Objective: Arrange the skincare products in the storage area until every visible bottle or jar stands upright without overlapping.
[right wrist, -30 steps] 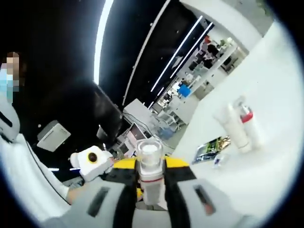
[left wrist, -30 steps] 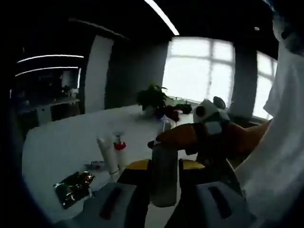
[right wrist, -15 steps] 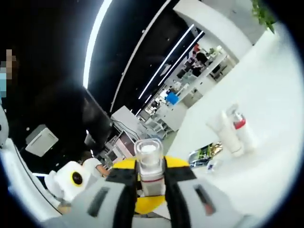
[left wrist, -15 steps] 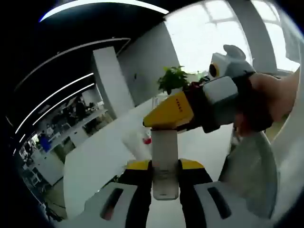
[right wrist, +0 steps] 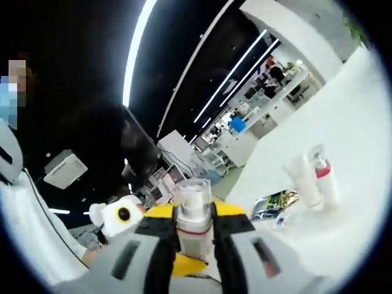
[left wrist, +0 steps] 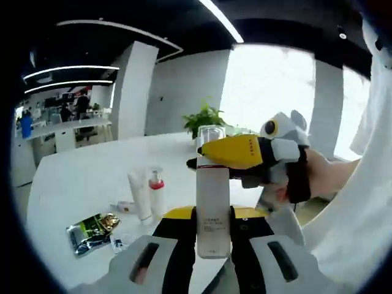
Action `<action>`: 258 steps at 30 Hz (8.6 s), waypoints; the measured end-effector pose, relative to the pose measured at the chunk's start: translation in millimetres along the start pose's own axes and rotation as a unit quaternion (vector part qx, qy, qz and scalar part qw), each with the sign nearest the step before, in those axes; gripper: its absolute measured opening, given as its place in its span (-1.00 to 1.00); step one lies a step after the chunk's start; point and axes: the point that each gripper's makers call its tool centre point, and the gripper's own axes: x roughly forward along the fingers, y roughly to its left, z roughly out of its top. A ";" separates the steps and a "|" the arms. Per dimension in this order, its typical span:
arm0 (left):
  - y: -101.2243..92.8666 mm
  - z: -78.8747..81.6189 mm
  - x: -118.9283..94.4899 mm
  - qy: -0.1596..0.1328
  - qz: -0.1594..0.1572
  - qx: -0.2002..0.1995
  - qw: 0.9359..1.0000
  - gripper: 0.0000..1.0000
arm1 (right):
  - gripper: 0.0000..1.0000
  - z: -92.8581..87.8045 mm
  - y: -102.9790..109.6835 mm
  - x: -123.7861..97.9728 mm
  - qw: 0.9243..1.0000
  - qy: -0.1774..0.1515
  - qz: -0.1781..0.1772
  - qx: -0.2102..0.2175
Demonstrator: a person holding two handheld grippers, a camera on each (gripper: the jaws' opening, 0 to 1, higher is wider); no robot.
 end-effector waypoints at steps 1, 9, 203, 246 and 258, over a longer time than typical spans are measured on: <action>-2.8 5.1 -2.1 -0.009 -0.016 -0.005 1.000 -0.65 | -0.53 3.5 3.6 -1.8 1.000 0.003 0.015 -0.003; -28.7 31.5 -8.5 -0.068 -0.145 -0.136 0.978 -0.65 | -0.48 7.0 33.5 -10.6 0.991 0.057 0.113 -0.054; 138.2 -143.9 178.7 0.208 -0.149 0.226 0.940 -0.61 | -0.62 -83.1 -258.2 -19.9 0.851 0.163 -0.449 -0.220; 144.7 -142.0 189.6 0.208 -0.153 0.258 0.931 -0.67 | -0.66 -96.3 -260.6 -30.1 0.858 0.166 -0.453 -0.177; 145.1 -143.6 183.2 0.214 -0.147 0.252 0.932 -0.62 | -0.62 -94.4 -260.2 -33.3 0.857 0.168 -0.453 -0.179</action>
